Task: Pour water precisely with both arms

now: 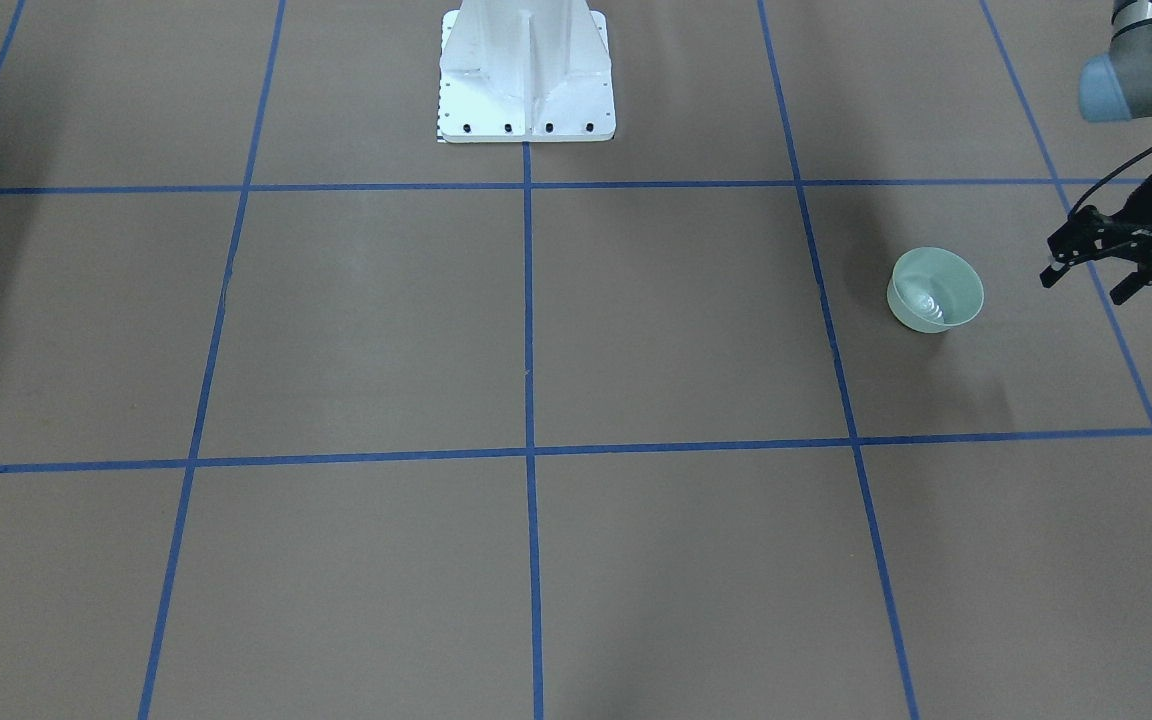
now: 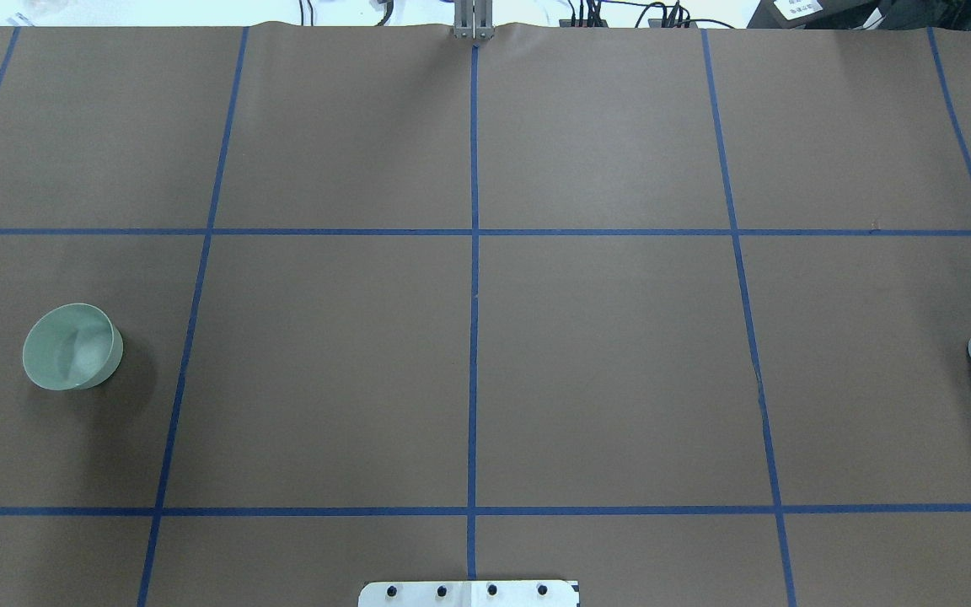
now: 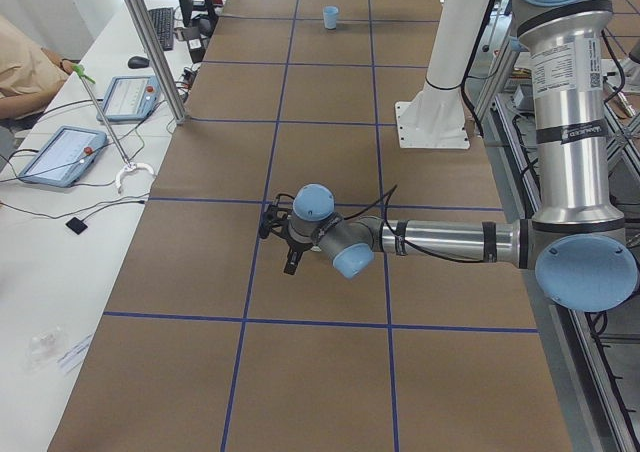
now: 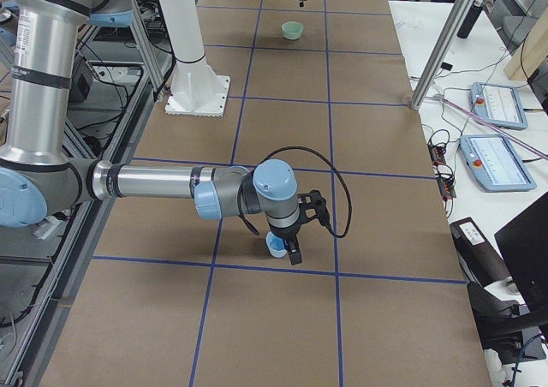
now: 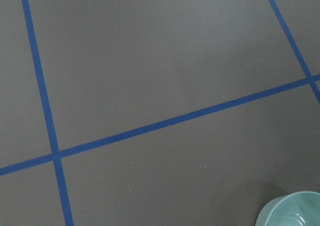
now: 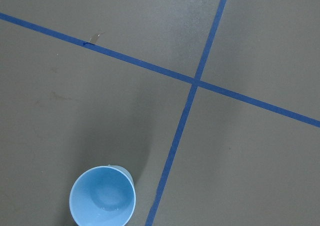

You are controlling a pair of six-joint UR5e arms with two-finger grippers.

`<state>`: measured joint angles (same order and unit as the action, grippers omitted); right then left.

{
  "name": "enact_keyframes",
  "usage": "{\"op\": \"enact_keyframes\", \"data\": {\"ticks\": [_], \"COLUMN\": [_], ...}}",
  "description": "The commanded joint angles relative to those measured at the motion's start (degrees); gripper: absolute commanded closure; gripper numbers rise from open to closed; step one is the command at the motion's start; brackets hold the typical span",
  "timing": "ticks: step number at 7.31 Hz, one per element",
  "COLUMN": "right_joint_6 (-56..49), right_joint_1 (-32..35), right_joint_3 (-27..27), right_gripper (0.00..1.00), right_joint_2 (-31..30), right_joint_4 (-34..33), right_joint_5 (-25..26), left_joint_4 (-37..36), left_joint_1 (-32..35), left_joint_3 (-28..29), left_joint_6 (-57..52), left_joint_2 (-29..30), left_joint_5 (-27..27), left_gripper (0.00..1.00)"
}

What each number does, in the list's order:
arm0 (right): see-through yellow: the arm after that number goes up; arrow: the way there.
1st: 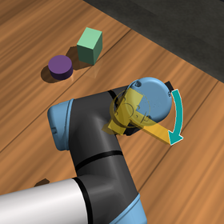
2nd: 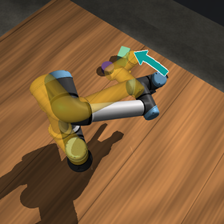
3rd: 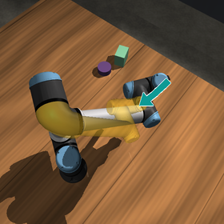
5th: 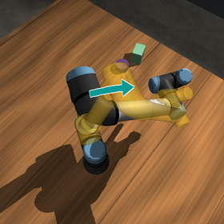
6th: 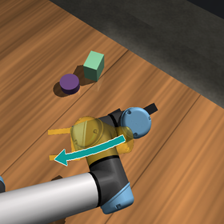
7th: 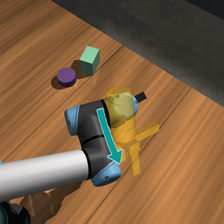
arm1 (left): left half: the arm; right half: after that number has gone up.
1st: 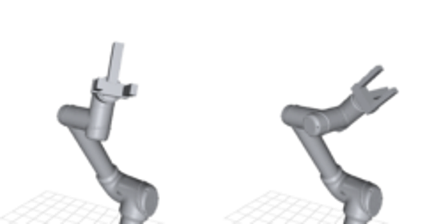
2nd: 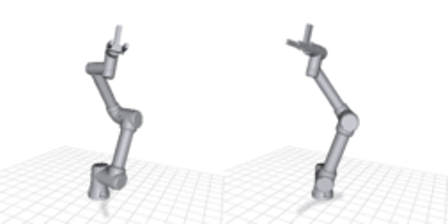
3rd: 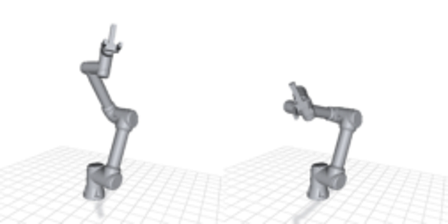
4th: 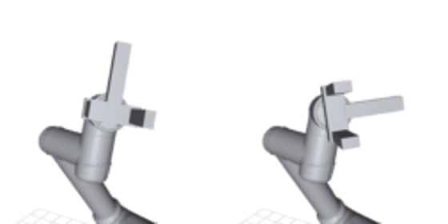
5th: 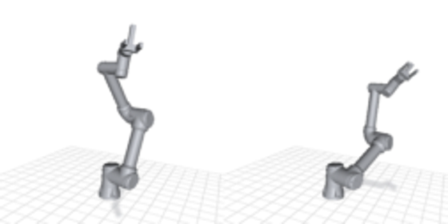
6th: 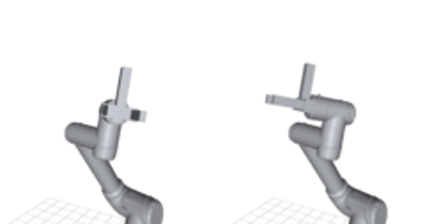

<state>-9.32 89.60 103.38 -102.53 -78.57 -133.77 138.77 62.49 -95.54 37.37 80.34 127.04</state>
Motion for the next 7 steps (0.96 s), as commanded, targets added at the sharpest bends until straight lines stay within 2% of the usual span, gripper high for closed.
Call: {"op": "enact_keyframes", "data": {"ticks": [1, 2, 3, 4, 5, 7], "right_joint_6": [0.00, 0.00, 0.00, 0.00, 0.09, 0.09], "right_joint_1": [0.05, 0.05, 0.05, 0.05, 0.05, -0.04], "right_joint_3": [-0.02, -0.02, 0.06, 0.07, 0.07, 0.07], "right_gripper": [0.00, 0.00, 0.00, 0.00, 0.00, 0.00], "right_joint_2": [-0.04, -0.04, -0.04, -0.04, 0.05, 0.13], "right_joint_4": [0.00, 0.09, 0.09, 0.09, 0.17, 0.09], "right_joint_5": [0.00, 0.00, 0.09, 0.00, 0.00, 0.09], "left_joint_4": [3.96, 4.14, 4.05, 4.14, 4.05, 4.14], "left_joint_1": [-9.72, -11.75, -12.56, -12.74, -13.18, -13.18], "left_joint_3": [0.00, 0.00, 0.00, 0.09, 0.17, 0.09], "left_joint_6": [9.11, 9.74, 9.66, 9.31, 8.96, 8.95], "left_joint_2": [-0.36, -0.36, -0.36, -0.36, -0.36, -0.36], "left_joint_5": [-6.60, -8.19, -8.64, -8.65, -8.65, -8.91], "left_gripper": [0.00, 0.01, 0.08, 0.44, 0.97, 1.00]}}
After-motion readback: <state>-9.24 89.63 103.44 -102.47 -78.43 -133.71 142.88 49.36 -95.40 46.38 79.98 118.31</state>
